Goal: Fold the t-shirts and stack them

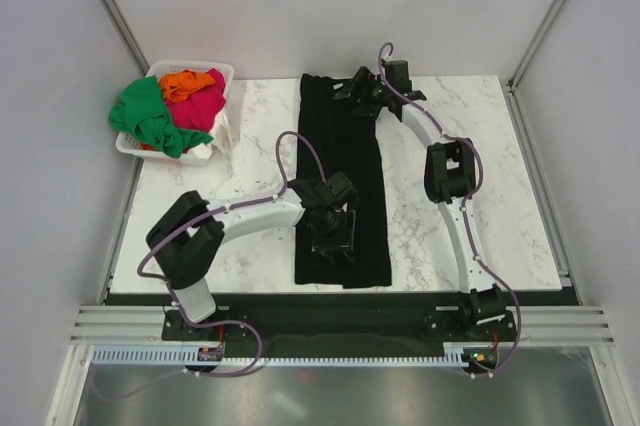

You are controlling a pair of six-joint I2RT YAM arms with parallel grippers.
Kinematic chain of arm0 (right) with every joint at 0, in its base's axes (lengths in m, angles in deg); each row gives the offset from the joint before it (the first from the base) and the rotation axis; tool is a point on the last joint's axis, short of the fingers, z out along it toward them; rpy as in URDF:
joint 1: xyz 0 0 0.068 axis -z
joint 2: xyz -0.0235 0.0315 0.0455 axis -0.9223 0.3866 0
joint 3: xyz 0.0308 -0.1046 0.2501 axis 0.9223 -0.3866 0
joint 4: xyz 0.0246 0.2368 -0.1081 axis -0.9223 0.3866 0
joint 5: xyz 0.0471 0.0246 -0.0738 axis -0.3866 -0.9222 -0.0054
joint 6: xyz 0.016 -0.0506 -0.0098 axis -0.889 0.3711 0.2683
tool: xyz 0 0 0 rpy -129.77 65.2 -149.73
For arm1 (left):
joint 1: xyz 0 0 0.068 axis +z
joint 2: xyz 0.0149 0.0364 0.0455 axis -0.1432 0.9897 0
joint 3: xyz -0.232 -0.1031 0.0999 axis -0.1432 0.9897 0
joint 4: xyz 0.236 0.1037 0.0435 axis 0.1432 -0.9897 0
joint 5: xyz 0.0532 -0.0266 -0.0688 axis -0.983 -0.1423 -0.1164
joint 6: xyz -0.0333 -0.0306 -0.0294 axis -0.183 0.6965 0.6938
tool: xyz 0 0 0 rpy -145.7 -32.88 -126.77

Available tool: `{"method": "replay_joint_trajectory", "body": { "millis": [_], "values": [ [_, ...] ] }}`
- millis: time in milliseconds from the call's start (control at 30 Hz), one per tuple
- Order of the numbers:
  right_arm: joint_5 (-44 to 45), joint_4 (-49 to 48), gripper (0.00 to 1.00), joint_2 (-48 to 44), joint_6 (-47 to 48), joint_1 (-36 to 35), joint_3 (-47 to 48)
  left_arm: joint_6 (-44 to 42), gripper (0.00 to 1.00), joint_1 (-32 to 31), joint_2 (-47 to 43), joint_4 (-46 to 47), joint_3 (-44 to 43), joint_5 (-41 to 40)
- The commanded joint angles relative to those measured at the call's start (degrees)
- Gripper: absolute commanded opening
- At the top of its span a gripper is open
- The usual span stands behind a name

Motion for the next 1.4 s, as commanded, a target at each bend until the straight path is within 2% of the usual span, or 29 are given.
{"method": "replay_joint_trajectory", "body": {
  "millis": [0,133,300,400,433,467,500,533,600,733,833,1033,1233,1367],
  "values": [
    [-1.31,-6.0,0.98,-0.26,-2.21,1.46,2.02,1.26,0.59,-2.24,-8.03,-6.32,-1.66,-3.75],
    [-3.07,-10.13,0.98,-7.9,0.43,1.54,-1.66,1.96,0.6,-4.0,-18.47,-12.65,-2.71,-8.42],
    [-2.11,-10.14,0.98,-24.24,3.77,1.46,-8.42,2.4,0.65,-4.27,-27.72,-15.04,-0.52,-14.82],
    [4.56,-6.55,0.98,-39.25,6.75,0.84,-24.22,3.28,0.67,-3.92,-30.72,-15.92,4.13,-17.39],
    [6.75,-4.62,0.98,-43.56,9.11,-0.29,-34.62,3.54,0.67,-3.92,-31.24,-16.0,4.93,-17.56],
    [9.04,-3.47,0.98,-51.87,10.96,-1.08,-39.94,3.89,0.67,-3.83,-31.6,-15.92,5.72,-17.74],
    [14.11,-2.15,0.98,-56.04,12.2,-2.14,-45.04,5.11,0.66,-3.74,-32.47,-16.0,7.29,-18.35],
    [16.77,-0.31,0.98,-63.04,13.86,-4.15,-54.93,5.73,0.66,-3.65,-32.91,-15.92,8.0,-18.7],
    [21.77,2.15,0.98,-68.89,14.32,-6.36,-63.86,6.7,0.66,-3.57,-34.49,-15.91,9.85,-20.02],
    [24.88,14.09,0.94,-81.44,12.3,-10.13,-82.65,6.45,0.65,-2.25,-37.05,-15.22,13.37,-22.57],
    [22.78,16.05,0.94,-89.8,9.49,-13.12,-93.06,3.72,0.66,-0.58,-38.01,-11.89,16.18,-19.94],
    [20.49,19.83,0.91,-97.82,6.41,-17.7,-103.0,5.03,0.69,-0.58,-38.02,-7.4,21.1,-17.39],
    [16.09,13.51,0.83,-96.87,0.97,-22.26,-110.74,6.35,0.69,-0.58,-35.21,-5.02,24.09,-17.13],
    [18.11,12.54,0.75,-94.24,-1.32,-26.66,-111.98,7.93,0.68,-0.58,-34.94,-2.12,27.25,-16.51]
  ]
}}
